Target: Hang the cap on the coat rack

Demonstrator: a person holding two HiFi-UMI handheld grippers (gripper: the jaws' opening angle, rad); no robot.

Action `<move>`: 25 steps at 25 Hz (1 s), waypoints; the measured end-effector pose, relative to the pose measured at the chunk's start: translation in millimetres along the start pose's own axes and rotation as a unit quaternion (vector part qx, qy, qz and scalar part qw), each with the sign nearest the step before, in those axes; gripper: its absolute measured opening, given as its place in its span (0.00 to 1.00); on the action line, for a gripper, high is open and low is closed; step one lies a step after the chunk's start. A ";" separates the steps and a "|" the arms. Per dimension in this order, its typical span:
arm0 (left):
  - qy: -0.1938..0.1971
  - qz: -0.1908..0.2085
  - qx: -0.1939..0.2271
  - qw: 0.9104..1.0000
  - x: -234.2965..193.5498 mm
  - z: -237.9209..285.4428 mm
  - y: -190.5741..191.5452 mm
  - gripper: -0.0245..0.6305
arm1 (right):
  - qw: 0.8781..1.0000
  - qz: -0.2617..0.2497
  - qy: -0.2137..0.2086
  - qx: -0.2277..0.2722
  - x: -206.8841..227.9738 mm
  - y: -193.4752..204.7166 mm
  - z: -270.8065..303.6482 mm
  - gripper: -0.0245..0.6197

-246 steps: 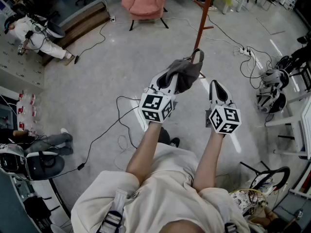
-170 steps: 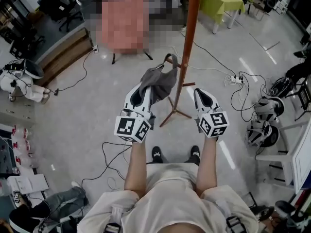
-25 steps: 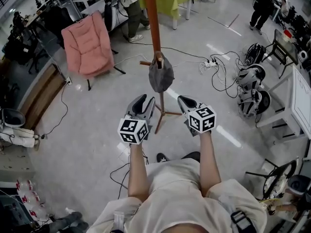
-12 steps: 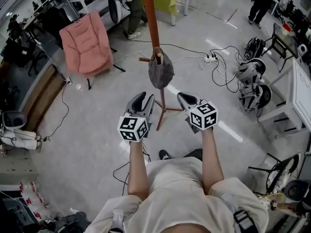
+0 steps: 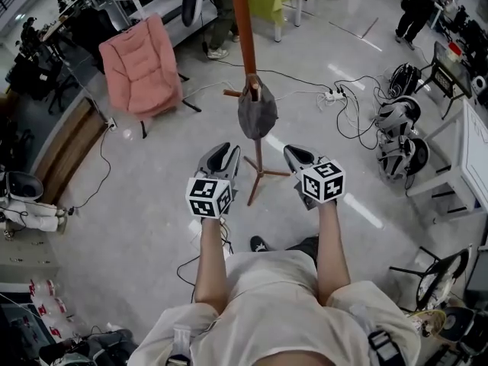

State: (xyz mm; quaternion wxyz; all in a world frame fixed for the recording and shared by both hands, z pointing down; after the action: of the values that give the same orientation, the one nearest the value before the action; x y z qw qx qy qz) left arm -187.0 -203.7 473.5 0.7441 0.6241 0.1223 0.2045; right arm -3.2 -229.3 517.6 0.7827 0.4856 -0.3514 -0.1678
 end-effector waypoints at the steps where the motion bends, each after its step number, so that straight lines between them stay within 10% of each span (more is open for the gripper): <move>1: -0.008 -0.002 0.000 1.000 -3.4 -0.5 0.1 0.18 | 1.000 0.002 0.000 0.001 1.0 -0.9 0.5 0.05; 25: -0.002 -0.044 0.027 0.999 -6.6 -15.7 9.3 0.05 | 0.999 0.014 0.033 -0.023 0.7 23.5 -2.8 0.04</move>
State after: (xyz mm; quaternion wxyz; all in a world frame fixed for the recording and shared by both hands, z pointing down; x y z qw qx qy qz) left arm -201.1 -191.6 479.1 0.7353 0.6388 0.1531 0.1669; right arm -2.6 -216.9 537.6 0.8075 0.4674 -0.3279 -0.1483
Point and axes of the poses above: the fingertips, and each gripper's own axes: z forward along the fingers, x to its right, y out of its underside, the point moved 4 cm from there along -z, backward along the fingers, and after that the axes turned 7 degrees about z, right-handed, at the moved point
